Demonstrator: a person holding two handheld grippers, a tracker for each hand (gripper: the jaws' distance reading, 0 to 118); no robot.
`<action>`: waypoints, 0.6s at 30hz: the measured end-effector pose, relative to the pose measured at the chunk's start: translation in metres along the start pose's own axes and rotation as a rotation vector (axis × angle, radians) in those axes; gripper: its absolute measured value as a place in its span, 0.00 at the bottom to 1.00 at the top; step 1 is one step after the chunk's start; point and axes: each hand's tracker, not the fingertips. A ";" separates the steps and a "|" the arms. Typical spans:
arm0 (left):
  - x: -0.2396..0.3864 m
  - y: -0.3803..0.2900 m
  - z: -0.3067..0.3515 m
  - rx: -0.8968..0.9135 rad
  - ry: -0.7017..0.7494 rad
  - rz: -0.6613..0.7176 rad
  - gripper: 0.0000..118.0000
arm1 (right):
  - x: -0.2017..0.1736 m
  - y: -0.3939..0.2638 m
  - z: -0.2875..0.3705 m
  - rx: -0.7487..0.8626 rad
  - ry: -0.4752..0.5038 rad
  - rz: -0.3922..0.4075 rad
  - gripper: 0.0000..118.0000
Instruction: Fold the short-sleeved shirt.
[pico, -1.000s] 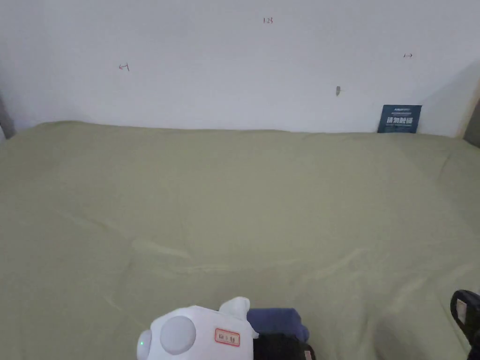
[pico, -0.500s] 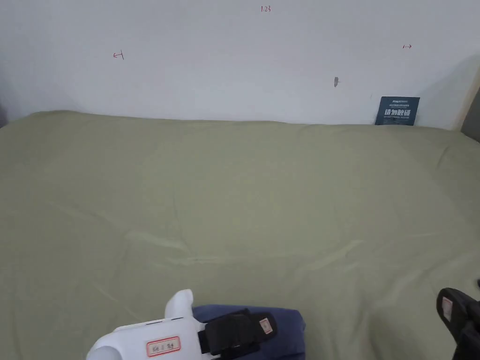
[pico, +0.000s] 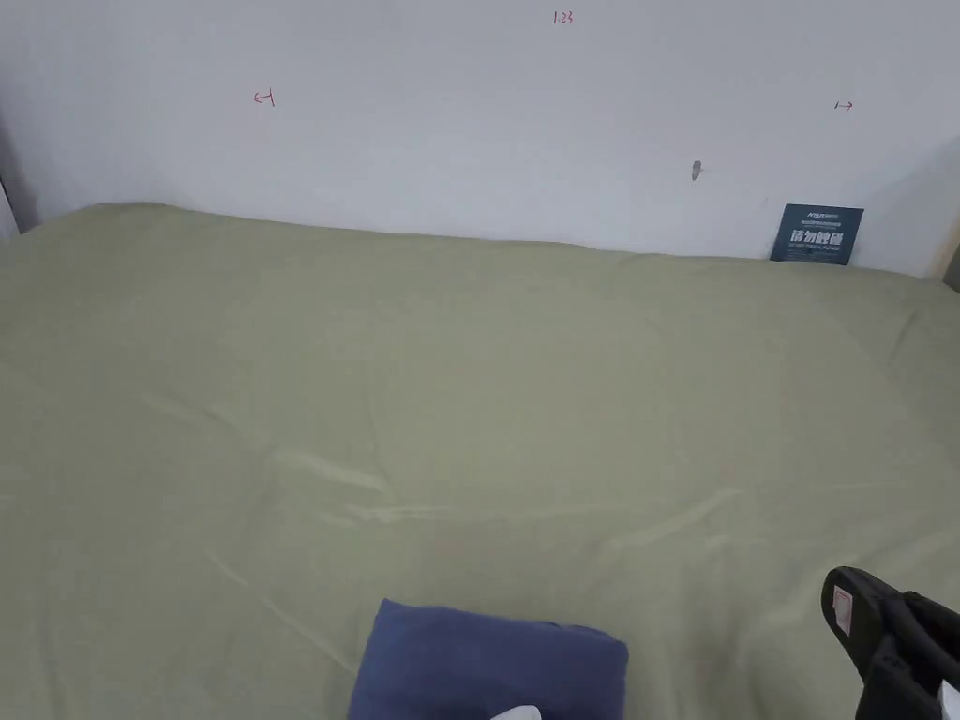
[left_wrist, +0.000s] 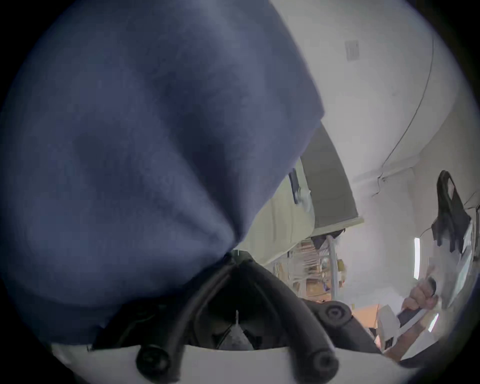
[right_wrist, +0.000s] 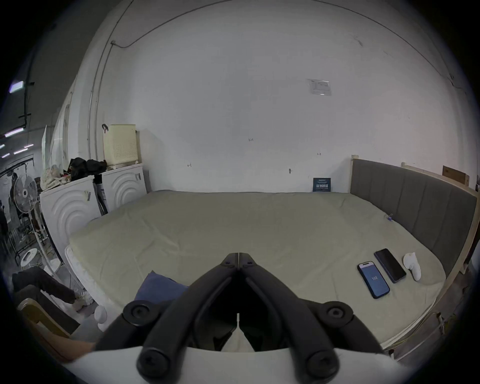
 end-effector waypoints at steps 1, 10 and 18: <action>0.003 0.004 0.006 -0.005 -0.014 0.020 0.01 | -0.001 0.000 -0.001 -0.001 0.009 0.004 0.00; 0.042 0.078 0.196 0.263 0.064 -0.170 0.02 | -0.005 -0.048 -0.106 -0.297 0.562 -0.257 0.00; -0.028 0.109 0.252 0.277 0.220 -0.073 0.08 | -0.018 -0.148 -0.228 -0.681 0.666 -0.535 0.00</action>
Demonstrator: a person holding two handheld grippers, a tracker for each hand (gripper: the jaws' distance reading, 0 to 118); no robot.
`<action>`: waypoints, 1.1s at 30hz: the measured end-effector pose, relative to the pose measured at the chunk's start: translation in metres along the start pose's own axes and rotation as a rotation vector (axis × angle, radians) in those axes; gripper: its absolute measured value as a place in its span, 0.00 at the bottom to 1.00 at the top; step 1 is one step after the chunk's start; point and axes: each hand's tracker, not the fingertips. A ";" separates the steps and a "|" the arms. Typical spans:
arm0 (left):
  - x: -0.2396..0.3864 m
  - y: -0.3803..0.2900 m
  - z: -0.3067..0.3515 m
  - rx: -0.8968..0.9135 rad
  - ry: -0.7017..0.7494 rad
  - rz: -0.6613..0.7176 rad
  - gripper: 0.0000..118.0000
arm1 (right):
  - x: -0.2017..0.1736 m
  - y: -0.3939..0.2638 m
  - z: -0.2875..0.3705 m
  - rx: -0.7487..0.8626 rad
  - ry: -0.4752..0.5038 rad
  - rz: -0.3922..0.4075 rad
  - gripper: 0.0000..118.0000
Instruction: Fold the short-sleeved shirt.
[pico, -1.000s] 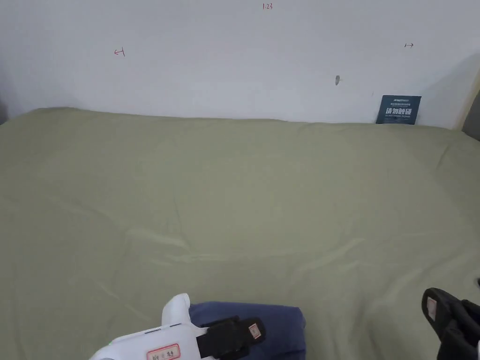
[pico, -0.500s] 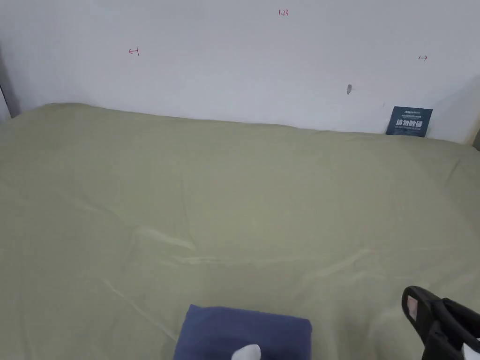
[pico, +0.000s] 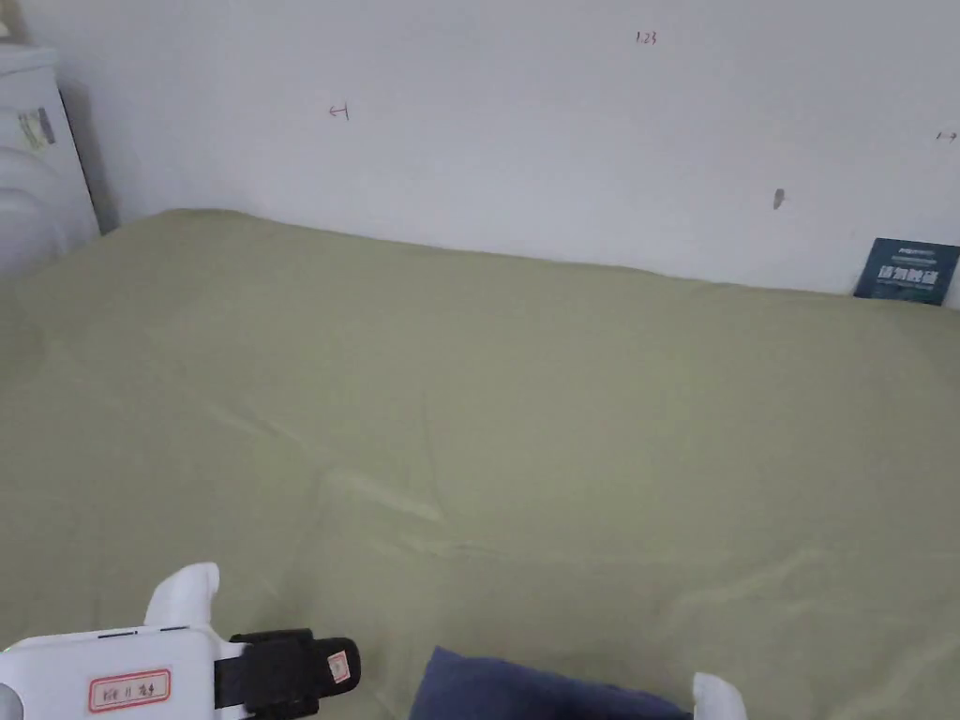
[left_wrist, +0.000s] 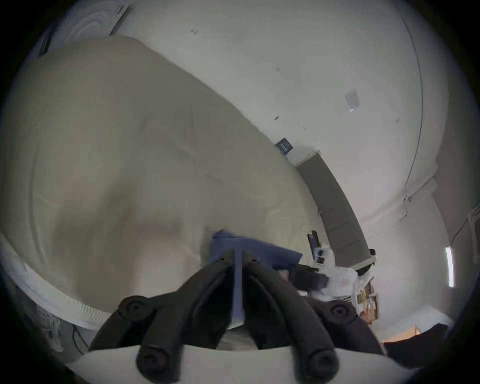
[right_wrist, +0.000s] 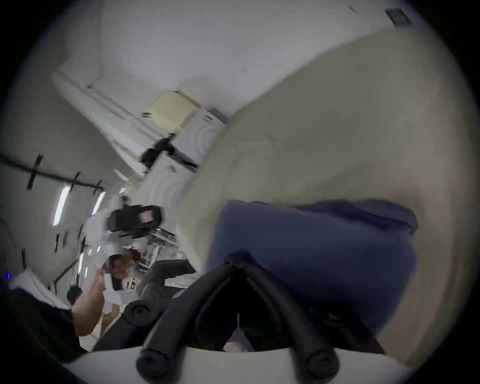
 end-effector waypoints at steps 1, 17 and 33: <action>-0.005 -0.001 -0.007 -0.038 -0.011 0.023 0.17 | 0.014 0.001 -0.003 -0.012 0.012 -0.042 0.00; -0.016 -0.041 -0.125 -0.350 -0.250 0.264 0.67 | 0.045 -0.003 0.003 0.070 0.170 -0.210 0.00; -0.015 -0.014 -0.081 -0.235 -0.140 0.005 0.19 | 0.005 0.010 0.042 0.180 0.077 -0.038 0.00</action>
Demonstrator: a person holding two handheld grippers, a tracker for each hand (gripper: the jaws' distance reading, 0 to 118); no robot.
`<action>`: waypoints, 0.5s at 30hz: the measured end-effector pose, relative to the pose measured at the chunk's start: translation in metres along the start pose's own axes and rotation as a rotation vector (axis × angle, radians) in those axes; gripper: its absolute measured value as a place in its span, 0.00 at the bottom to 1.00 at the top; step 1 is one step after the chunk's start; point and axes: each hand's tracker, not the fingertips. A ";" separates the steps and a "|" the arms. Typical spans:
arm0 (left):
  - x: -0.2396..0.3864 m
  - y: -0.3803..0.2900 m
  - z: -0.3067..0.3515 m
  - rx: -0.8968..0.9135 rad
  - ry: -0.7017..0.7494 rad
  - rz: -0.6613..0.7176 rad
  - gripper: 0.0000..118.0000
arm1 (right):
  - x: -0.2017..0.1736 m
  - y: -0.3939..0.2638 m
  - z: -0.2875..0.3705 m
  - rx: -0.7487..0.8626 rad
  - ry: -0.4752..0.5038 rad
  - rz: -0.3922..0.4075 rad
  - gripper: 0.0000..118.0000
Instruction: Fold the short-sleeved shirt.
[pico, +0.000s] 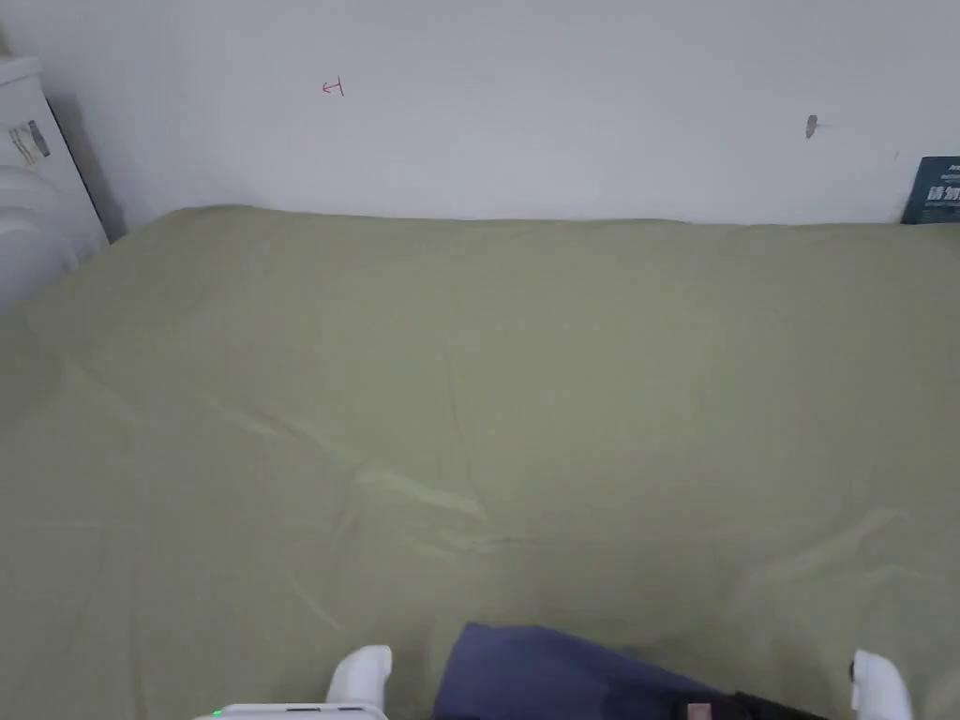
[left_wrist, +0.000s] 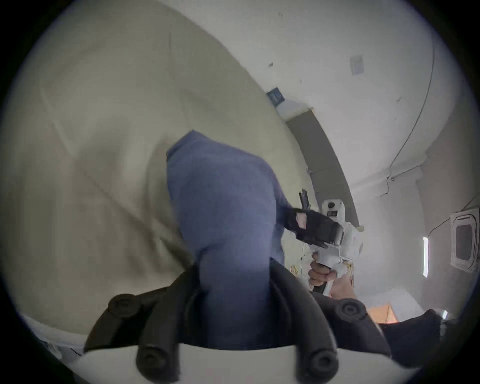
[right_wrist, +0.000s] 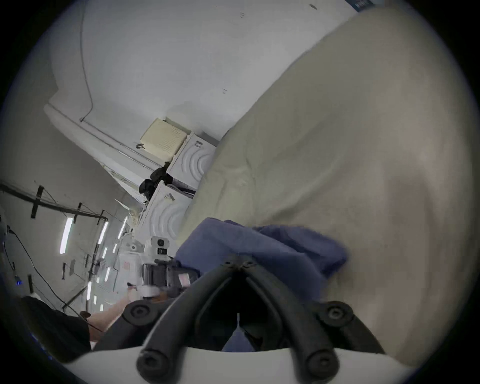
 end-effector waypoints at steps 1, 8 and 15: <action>-0.005 0.005 0.013 0.046 0.017 -0.001 0.19 | -0.004 0.004 0.003 0.011 -0.003 0.009 0.00; -0.075 0.057 0.141 0.147 0.171 0.039 0.19 | -0.038 0.021 0.017 0.062 -0.033 0.088 0.00; -0.141 0.101 0.262 0.082 0.394 0.030 0.19 | -0.056 0.013 0.021 0.050 -0.080 0.103 0.00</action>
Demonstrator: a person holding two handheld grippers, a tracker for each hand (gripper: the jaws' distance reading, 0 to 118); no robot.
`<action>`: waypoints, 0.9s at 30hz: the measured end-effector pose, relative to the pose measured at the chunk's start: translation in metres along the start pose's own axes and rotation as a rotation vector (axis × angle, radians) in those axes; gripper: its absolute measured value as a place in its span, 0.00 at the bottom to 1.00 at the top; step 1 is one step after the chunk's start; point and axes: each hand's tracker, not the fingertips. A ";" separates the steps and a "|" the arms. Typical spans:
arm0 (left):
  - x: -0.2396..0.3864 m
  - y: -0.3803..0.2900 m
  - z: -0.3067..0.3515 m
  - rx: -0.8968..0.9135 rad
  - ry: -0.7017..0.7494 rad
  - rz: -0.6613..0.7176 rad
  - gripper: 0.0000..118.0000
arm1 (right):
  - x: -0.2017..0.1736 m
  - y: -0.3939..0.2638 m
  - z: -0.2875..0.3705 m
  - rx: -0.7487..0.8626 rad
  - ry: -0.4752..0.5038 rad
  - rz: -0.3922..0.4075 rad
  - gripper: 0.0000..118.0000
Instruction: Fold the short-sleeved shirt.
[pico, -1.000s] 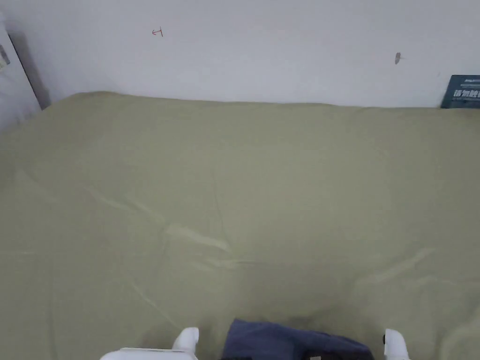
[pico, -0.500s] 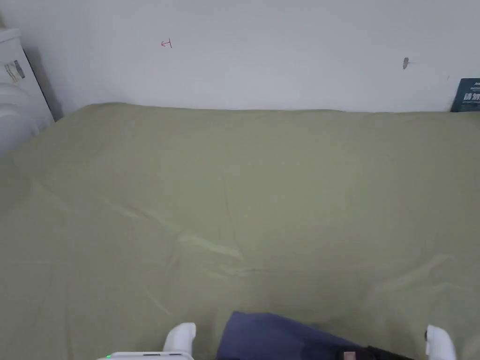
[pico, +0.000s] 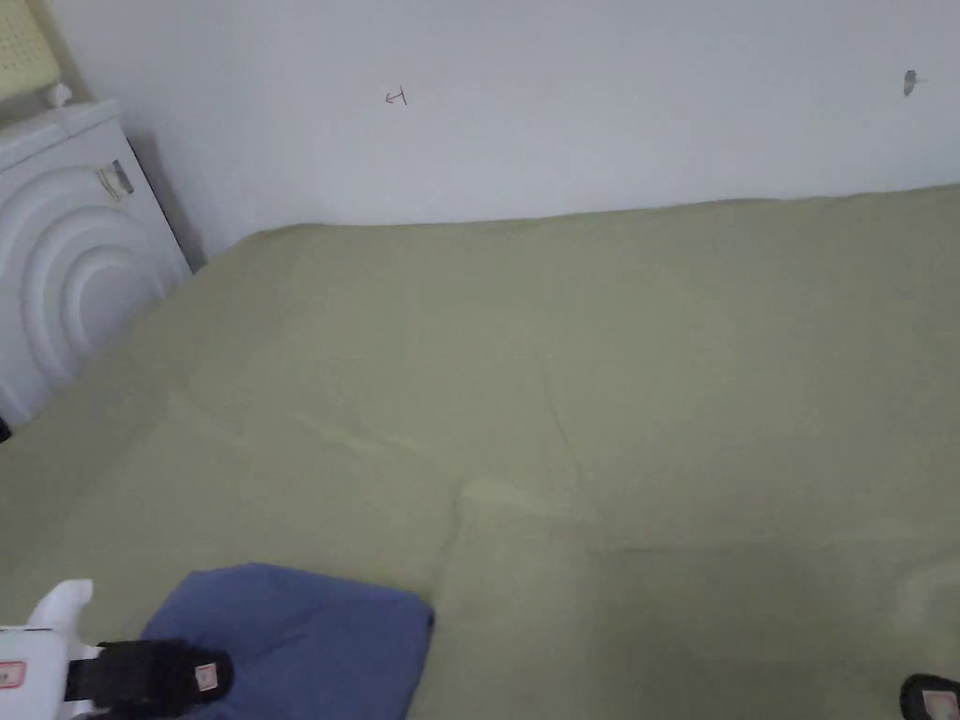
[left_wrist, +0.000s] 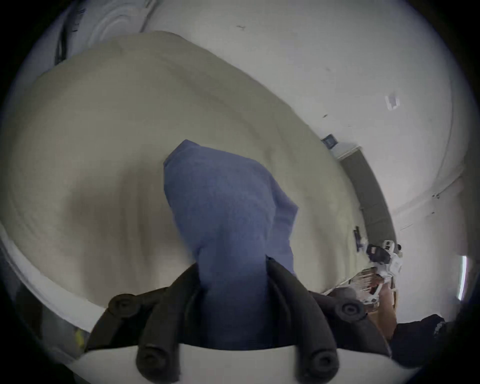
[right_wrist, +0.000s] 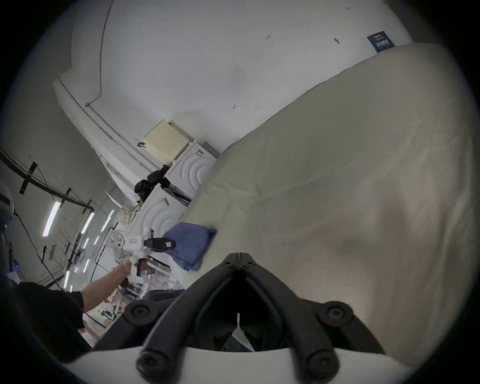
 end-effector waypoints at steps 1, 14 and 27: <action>-0.007 0.003 0.005 -0.008 0.065 0.012 0.19 | -0.001 -0.002 0.001 -0.011 -0.018 0.007 0.00; -0.020 -0.042 0.065 0.200 0.356 0.080 0.93 | -0.040 -0.005 0.032 -0.015 -0.124 0.124 0.00; 0.298 -0.128 0.031 0.951 0.338 -0.336 0.02 | -0.112 -0.003 0.083 0.351 -0.795 0.557 0.00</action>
